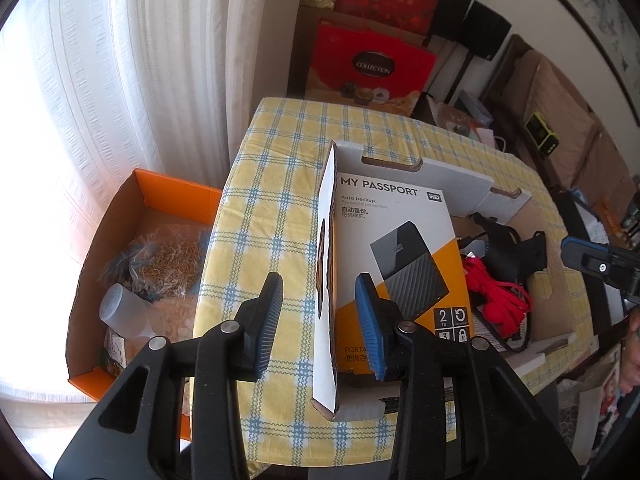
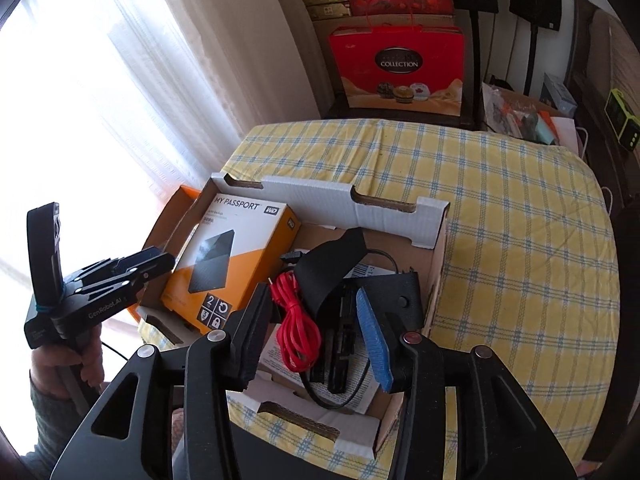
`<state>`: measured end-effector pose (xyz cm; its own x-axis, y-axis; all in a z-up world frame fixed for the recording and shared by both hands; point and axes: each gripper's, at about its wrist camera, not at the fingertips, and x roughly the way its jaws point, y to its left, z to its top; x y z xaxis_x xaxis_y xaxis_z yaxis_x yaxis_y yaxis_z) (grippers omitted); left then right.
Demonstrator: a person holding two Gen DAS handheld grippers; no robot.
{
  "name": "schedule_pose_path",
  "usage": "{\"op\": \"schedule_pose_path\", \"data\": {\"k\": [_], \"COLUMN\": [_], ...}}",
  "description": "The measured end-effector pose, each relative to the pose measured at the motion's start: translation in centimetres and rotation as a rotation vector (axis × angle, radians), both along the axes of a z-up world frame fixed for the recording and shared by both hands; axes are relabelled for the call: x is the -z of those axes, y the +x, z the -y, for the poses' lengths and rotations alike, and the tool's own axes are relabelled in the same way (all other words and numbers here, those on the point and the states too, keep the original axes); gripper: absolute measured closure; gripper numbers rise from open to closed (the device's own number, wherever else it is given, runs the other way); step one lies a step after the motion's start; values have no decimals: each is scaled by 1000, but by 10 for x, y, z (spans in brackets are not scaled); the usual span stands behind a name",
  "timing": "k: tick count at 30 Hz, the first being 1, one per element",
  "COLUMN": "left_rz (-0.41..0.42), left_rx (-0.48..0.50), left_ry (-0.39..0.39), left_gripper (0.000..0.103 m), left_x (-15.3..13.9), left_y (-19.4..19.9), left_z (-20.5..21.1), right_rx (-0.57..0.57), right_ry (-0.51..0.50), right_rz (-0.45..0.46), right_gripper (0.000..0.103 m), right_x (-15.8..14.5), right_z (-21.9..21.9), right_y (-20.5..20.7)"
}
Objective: Organize objects
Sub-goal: 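Open the left gripper off the tray wall while the right gripper withdraws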
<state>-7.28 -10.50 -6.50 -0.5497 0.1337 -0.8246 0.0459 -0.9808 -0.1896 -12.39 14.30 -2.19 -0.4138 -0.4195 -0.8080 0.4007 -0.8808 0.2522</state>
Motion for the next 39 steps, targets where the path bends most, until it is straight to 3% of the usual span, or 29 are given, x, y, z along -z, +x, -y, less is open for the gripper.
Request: {"op": "schedule_pose_path", "data": {"k": [6,7,9,11,16,25,39], "left_rz": [1,6,21,17,16,19,12], "left_rx": [21,29,42,42,46,118,203], "left_ry": [-5,-10,-13,-41,-56,-47,-74], "left_gripper": [69,70,84,86,86,86,86], "left_x": [-2,-1,2,2,-1,-2,-4], "left_y": [-1,-2,-5,-4,-4,-5,-9], "left_z": [-5,-8,-12,-17,-24,-62,-126], "right_rx": [90,103,121,127,114,172,267], "right_ry": [61,73,87,86,64,114,112], "right_rz": [2,18,61,92,137,121,114], "right_gripper": [54,54,54,57,87,87,86], "right_x": [9,16,32,45,60,56,51], "right_z": [-25,-29,-36,-40,-46,-86,-143], "right_y": [-2,-4,-8,-9,-8,-1,3]}}
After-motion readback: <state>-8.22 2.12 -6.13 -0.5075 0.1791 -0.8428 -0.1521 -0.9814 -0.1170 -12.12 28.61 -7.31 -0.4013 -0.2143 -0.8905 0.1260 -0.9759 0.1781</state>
